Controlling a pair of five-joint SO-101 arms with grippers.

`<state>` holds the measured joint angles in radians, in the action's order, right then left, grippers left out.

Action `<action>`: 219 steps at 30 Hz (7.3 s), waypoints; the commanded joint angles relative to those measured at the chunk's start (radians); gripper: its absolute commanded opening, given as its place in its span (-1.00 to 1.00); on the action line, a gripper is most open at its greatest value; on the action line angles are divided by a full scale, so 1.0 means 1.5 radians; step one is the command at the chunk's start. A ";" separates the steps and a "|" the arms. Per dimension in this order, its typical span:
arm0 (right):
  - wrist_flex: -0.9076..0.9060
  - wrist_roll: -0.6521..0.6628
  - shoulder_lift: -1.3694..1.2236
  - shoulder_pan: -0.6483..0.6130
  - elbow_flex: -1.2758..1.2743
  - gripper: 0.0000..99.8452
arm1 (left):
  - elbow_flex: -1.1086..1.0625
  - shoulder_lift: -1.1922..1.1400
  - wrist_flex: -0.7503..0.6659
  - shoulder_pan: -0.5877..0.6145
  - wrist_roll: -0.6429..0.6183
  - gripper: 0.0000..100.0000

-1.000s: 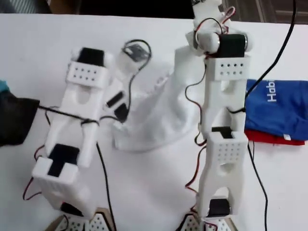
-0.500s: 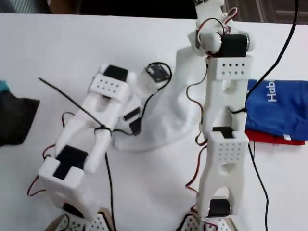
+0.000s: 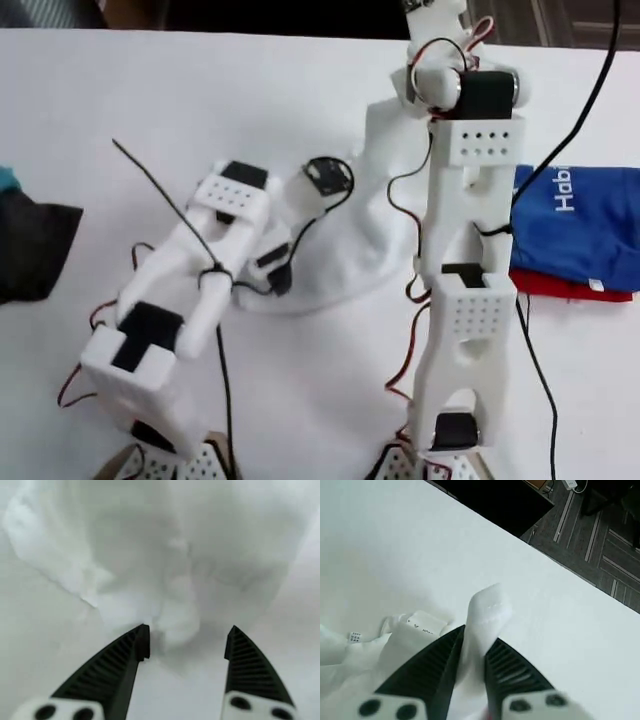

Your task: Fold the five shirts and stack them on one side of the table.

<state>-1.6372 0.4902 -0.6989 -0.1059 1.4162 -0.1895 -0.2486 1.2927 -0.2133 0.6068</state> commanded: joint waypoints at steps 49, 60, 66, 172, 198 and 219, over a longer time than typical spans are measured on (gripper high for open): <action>-0.037 -0.104 0.693 -0.047 -0.447 -0.96 | 0.488 0.414 0.320 0.365 0.045 -0.95; 0.081 -0.002 0.873 -0.044 -0.490 -0.96 | 0.487 0.543 0.273 0.363 0.040 -0.95; 0.133 0.000 0.924 -0.048 -0.487 -0.96 | 0.488 0.600 0.270 0.363 0.040 -0.95; 0.547 0.028 0.281 -0.028 -0.807 -0.96 | 0.475 -0.044 0.087 0.360 0.119 -0.95; 0.230 0.030 0.217 -0.184 -0.896 -0.96 | 0.572 -0.202 0.323 0.355 0.071 -0.95; 0.326 0.027 0.585 -0.142 -1.007 -0.40 | 0.375 -0.195 0.216 0.447 0.111 -0.95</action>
<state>-1.1830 0.5378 0.1082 -0.3437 -0.1519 0.3705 -0.5585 1.6272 0.4358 0.7679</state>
